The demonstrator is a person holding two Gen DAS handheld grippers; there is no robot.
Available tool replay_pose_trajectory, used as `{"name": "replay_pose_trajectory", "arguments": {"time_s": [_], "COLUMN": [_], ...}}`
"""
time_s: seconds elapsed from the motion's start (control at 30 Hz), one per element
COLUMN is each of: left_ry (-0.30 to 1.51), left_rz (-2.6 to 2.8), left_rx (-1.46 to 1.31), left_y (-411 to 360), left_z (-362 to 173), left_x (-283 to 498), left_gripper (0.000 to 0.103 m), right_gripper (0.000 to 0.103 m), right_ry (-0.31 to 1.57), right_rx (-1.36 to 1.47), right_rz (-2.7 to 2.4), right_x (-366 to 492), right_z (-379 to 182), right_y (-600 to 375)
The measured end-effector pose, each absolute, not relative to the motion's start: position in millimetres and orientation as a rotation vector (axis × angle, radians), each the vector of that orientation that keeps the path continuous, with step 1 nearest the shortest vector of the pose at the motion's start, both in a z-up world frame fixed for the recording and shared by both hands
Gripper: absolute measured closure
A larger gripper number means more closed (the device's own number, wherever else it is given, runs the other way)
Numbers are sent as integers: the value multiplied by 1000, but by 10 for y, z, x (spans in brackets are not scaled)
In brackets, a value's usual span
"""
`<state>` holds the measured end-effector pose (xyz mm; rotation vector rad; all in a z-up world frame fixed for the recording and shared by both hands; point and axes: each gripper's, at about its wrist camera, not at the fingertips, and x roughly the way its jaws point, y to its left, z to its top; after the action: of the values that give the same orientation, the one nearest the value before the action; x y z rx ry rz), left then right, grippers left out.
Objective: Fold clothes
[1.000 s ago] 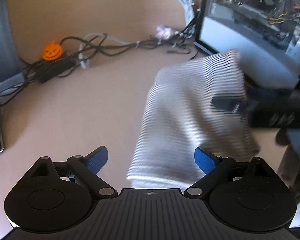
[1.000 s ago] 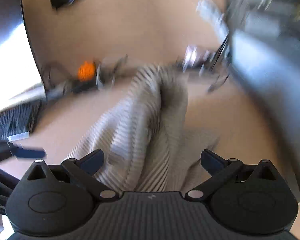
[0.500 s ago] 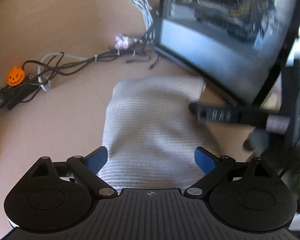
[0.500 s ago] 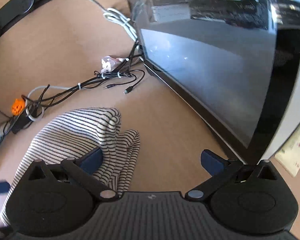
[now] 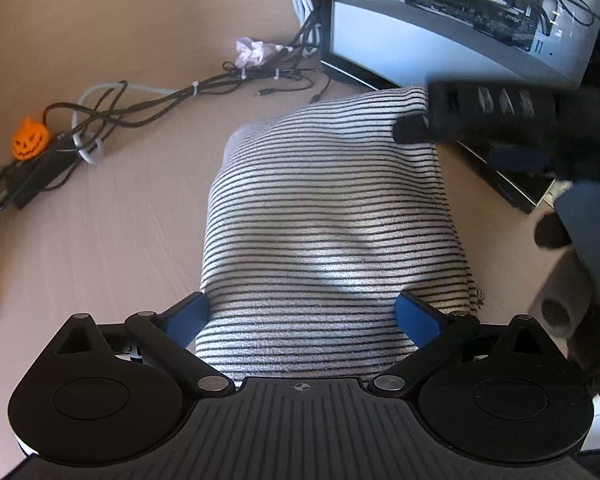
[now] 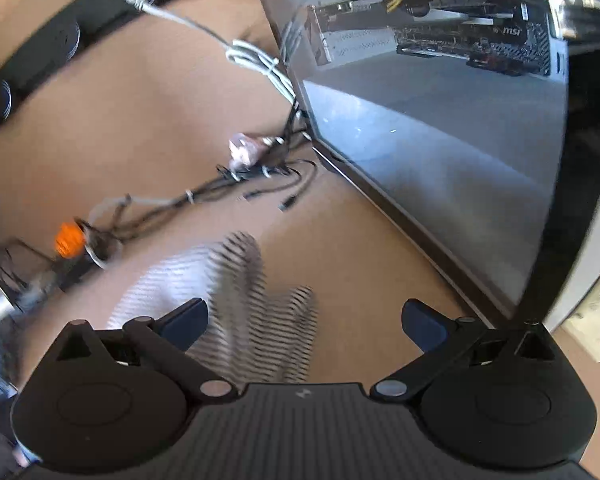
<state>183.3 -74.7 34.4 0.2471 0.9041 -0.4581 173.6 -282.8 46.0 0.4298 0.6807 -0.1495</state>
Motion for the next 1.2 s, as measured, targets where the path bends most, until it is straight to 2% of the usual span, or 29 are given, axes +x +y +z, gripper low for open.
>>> {"name": "replay_pose_trajectory", "arguments": {"time_s": [0.37, 0.83, 1.03, 1.2], "left_ry": [909, 915, 899, 912], "left_rz": [-467, -431, -339, -287], "left_rx": [238, 161, 154, 129], "left_y": [-720, -403, -124, 10], "left_z": [307, 407, 489, 486], "left_x": [1834, 1811, 1750, 1737], "left_gripper": [0, 0, 0, 0], "right_gripper": [0, 0, 0, 0], "right_ry": [731, 755, 792, 776], "right_rx": [593, 362, 270, 212], "right_rz": [-216, -84, 117, 248], "right_x": [1914, 2125, 2386, 2539], "right_z": [18, -21, -47, 158], "right_y": [-3019, -2761, -2270, -2051]}}
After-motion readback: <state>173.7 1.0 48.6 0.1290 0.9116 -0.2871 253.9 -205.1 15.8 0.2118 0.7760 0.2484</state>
